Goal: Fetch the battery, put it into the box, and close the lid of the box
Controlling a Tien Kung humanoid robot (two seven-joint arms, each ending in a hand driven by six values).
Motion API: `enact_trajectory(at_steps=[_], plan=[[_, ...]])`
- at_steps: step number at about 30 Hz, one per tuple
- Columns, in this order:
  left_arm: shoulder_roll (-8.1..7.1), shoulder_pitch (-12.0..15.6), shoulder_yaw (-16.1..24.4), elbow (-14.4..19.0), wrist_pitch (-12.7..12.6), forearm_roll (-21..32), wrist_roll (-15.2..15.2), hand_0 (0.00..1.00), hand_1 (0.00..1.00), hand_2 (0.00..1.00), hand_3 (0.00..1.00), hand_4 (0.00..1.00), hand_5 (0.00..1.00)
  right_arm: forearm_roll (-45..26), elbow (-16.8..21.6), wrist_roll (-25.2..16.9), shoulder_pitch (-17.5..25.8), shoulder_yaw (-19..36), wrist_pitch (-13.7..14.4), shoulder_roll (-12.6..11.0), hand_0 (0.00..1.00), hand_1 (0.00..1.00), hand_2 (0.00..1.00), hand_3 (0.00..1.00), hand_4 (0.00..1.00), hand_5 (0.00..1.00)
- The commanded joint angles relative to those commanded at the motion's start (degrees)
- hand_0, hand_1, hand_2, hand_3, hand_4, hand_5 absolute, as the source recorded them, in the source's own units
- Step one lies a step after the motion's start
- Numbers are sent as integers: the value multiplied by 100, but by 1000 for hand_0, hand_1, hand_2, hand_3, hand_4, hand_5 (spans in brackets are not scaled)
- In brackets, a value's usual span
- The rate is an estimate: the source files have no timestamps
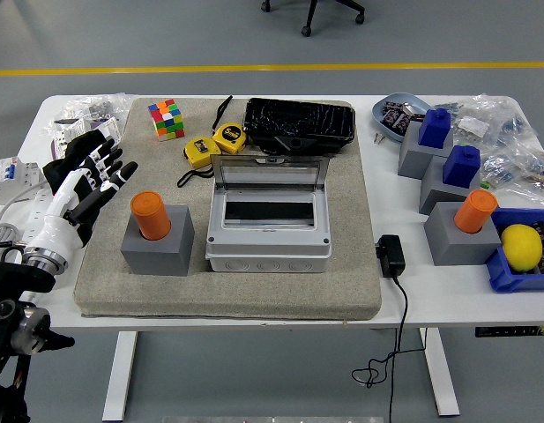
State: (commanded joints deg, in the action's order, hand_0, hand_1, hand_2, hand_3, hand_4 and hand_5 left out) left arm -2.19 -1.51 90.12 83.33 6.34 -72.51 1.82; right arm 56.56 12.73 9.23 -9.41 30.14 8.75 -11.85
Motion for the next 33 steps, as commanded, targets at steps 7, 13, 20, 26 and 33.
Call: enact_trajectory(at_steps=[7, 13, 20, 26, 33], plan=[[56, 42, -151, 9, -7, 230, -113, 998, 998, 998, 998, 998, 509, -12, -2, -8, 11, -34, 3, -7, 703, 651, 665, 722, 998, 931], [5, 56, -517, -52, -84, 559, -301, 998, 998, 998, 998, 998, 496, -19, -6, -11, 41, -78, 5, -5, 703, 651, 665, 722, 998, 931], [-18, 50, -712, -77, -177, 17, -375, 998, 998, 998, 998, 998, 389, -24, -4, -27, 31, -87, 3, -19, 703, 651, 665, 722, 998, 931], [-21, 45, -767, -36, -369, -612, -435, 998, 998, 998, 998, 998, 135, -34, -8, -34, 38, -94, 0, -21, 703, 651, 665, 722, 998, 931], [-20, 42, -846, -9, -492, -810, -481, 998, 998, 998, 998, 998, 49, -13, -4, -34, 27, -56, -6, -18, 704, 651, 665, 722, 998, 931]])
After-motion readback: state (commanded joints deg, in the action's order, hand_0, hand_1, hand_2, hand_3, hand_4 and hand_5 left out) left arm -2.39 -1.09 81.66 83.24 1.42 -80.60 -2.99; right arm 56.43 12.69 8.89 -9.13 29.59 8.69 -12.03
